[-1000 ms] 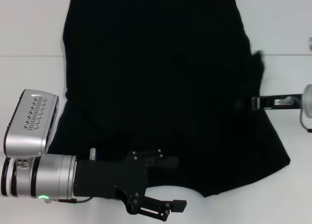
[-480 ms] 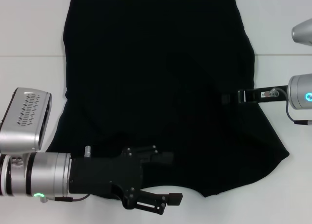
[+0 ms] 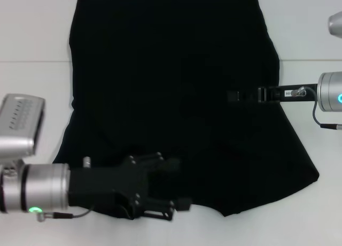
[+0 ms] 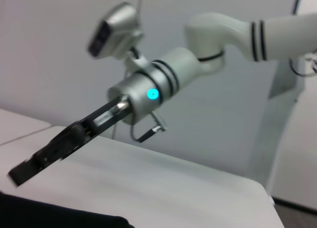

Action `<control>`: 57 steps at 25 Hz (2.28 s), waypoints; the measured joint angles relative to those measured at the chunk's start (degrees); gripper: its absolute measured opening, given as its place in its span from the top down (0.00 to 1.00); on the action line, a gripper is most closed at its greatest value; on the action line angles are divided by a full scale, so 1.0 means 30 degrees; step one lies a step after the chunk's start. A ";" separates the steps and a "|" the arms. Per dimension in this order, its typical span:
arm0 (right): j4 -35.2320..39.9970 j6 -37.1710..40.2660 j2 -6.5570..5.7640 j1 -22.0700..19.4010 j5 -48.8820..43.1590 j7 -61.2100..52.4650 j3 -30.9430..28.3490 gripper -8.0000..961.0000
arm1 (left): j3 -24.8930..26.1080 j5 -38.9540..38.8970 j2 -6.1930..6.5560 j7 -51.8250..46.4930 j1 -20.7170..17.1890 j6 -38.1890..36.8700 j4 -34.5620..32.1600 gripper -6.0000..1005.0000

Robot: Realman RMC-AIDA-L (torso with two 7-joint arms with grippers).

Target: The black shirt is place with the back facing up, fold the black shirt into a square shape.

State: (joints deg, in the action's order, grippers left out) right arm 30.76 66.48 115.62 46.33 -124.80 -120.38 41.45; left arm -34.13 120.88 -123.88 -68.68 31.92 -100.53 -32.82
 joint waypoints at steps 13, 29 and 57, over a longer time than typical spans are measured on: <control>-0.0195 0.0840 0.0774 -0.0851 0.2845 0.3283 0.0016 0.30 | 0.4655 0.2597 0.1010 -0.9048 -0.1813 0.0219 -0.3834 0.11; -0.0240 0.0802 0.0771 -0.0900 0.2872 0.3294 0.0040 0.23 | 0.7254 0.6972 0.1533 -1.3706 -0.1694 0.4367 -0.4399 0.13; -0.0117 0.0958 0.0529 -0.1309 0.2809 0.3136 0.0131 0.24 | 0.6596 0.7546 0.1478 -1.3964 -0.1648 0.5257 -0.4412 0.84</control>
State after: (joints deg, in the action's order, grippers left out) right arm 30.41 69.35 117.20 42.40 -116.38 -110.97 41.84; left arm -14.34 143.52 -119.44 -110.57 26.98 -84.76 -46.06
